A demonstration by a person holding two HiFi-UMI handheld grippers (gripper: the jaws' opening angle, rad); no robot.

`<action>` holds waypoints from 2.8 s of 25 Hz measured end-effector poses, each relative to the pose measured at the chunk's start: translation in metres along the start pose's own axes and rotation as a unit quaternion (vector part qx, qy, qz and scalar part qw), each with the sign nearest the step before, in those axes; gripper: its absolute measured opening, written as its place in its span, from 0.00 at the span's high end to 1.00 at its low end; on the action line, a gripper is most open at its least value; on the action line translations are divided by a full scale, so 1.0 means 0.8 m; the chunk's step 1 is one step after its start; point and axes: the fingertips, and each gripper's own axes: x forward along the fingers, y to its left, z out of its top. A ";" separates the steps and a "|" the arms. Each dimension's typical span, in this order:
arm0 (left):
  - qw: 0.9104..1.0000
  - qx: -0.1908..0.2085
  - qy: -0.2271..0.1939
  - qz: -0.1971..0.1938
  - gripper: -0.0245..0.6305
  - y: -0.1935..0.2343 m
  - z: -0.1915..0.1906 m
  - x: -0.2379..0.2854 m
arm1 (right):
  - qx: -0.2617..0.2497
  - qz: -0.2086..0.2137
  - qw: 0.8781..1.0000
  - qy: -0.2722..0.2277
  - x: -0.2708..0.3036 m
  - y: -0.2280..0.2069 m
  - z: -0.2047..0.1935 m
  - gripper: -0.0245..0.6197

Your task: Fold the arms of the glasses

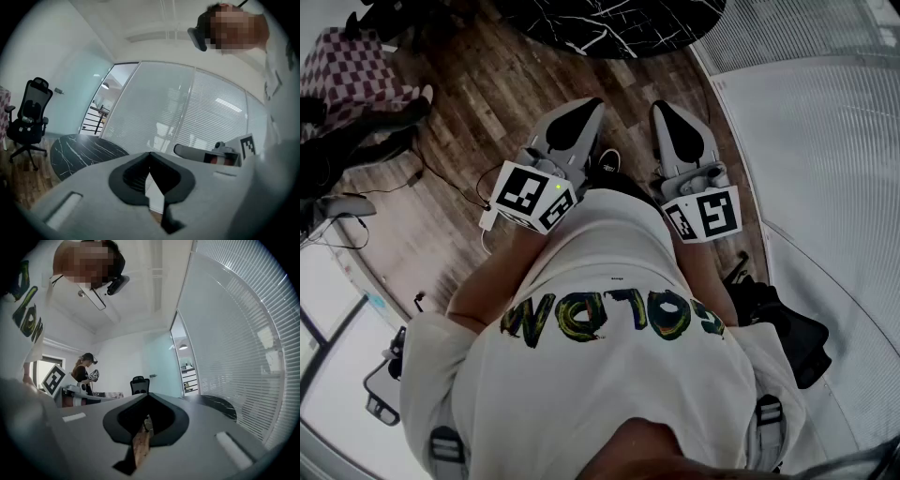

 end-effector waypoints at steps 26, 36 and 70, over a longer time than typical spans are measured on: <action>0.999 0.004 0.039 0.014 0.96 -0.057 -0.046 0.065 | 0.042 -0.003 0.999 0.002 -0.058 -0.083 -0.025 0.96; 0.999 -0.021 0.033 0.025 0.96 0.017 -0.038 0.092 | 0.040 -0.004 0.999 0.027 0.010 -0.099 -0.042 0.96; 0.997 -0.036 0.071 0.021 0.96 0.286 0.062 0.241 | 0.033 -0.019 0.995 0.090 0.308 -0.197 -0.025 0.96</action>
